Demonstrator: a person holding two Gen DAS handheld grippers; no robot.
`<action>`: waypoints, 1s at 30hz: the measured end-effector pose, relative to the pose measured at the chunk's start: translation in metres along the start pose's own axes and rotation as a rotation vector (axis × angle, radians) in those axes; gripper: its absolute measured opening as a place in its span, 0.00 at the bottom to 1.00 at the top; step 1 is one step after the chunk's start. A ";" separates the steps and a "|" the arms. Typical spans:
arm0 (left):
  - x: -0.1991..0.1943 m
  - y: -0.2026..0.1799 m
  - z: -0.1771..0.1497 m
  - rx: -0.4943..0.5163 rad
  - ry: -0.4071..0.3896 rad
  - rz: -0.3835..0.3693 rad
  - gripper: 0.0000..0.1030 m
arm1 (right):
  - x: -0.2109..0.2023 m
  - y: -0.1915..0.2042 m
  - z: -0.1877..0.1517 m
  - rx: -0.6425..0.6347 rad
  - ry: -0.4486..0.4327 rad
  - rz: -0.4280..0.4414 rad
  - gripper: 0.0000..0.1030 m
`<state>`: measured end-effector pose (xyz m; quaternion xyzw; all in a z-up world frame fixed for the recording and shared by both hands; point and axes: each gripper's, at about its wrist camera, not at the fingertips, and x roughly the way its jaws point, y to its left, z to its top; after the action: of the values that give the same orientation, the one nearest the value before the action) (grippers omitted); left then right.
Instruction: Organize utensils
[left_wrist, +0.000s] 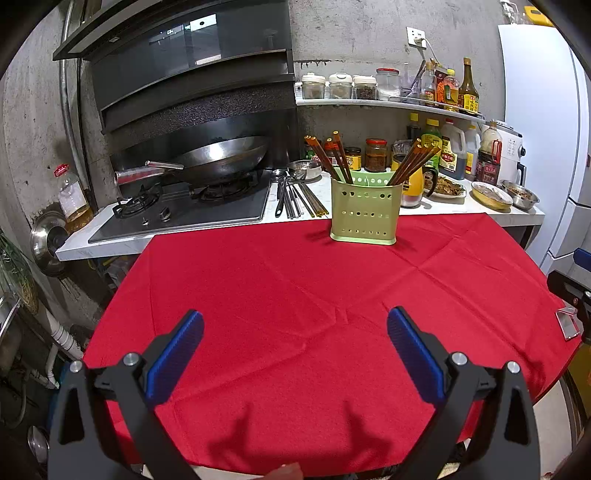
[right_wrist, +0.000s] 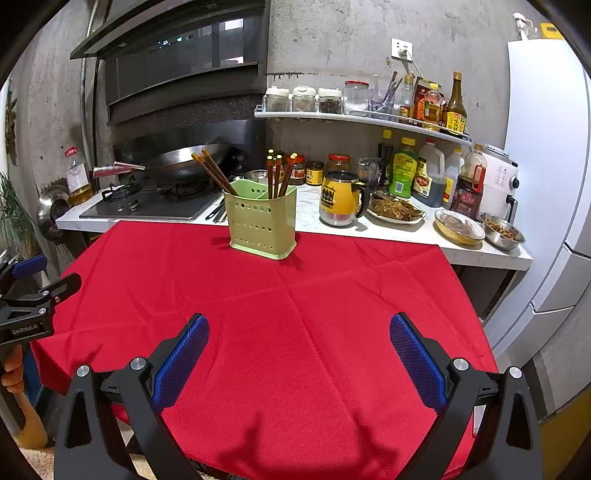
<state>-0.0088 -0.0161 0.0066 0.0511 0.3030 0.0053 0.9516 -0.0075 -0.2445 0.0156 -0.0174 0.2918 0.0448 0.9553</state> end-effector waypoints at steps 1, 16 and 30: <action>0.000 0.000 0.000 0.000 0.000 -0.001 0.94 | 0.000 0.000 0.000 0.000 0.000 0.001 0.94; 0.004 0.002 -0.002 0.003 0.006 -0.001 0.94 | 0.000 -0.001 0.000 0.001 0.002 0.002 0.94; 0.010 0.004 -0.004 0.002 0.014 0.004 0.94 | 0.002 -0.003 -0.006 0.006 0.008 0.003 0.94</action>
<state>-0.0032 -0.0114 -0.0016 0.0527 0.3094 0.0071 0.9495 -0.0089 -0.2475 0.0090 -0.0142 0.2956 0.0451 0.9542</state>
